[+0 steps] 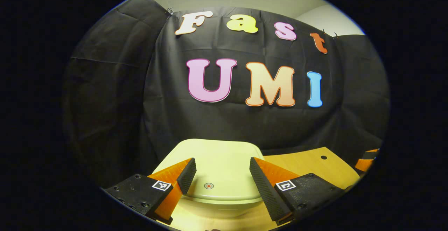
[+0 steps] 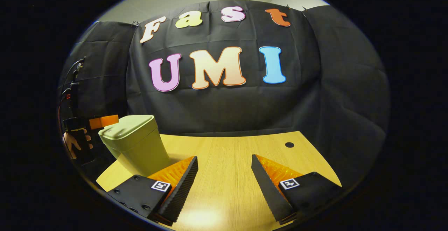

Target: Press the lid of the desktop garbage bin to open it, pick up the crumpled paper on the desktop and throw it into the bin, then pick up the pop can on the desktop and drop it into the bin, and finally close the garbage bin lid.

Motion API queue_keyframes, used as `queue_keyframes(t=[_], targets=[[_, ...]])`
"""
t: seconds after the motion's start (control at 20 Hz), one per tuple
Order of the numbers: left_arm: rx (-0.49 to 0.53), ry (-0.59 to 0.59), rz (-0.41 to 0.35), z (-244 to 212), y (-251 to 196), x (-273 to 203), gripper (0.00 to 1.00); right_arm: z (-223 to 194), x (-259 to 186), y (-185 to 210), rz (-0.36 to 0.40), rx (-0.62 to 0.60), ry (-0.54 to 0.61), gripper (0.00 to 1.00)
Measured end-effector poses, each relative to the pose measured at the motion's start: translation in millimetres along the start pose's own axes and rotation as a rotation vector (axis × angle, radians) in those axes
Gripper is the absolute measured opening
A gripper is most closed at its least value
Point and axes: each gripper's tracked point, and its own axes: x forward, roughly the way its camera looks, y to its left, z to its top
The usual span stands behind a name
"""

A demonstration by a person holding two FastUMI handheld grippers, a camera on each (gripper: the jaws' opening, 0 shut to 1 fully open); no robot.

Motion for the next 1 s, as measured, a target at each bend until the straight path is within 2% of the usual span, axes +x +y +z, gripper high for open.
queue_keyframes(t=[0.4, 0.55, 0.7, 0.9, 1.0], targets=[[-0.031, -0.121, -0.057, 15.2, -77.8, -36.9, 0.92, 27.5, -17.7, -6.4, 0.007, -0.007, -0.097, 0.97], [-0.054, -0.147, -0.049, 27.8, -97.1, -51.8, 0.92, 47.7, -33.1, -8.4, 0.009, 0.007, -0.188, 0.94], [-0.052, -0.194, -0.027, 43.6, -110.7, -67.1, 0.92, 67.3, -50.0, -8.8, 0.018, 0.013, -0.284, 0.97], [-0.007, -0.254, -0.022, 57.9, -127.5, -90.1, 0.91, 96.3, -76.2, -9.4, 0.021, 0.003, -0.434, 0.99], [0.017, -0.261, -0.029, 56.5, -133.9, -94.9, 0.91, 98.9, -84.5, -6.9, 0.022, -0.006, -0.460, 0.97]])
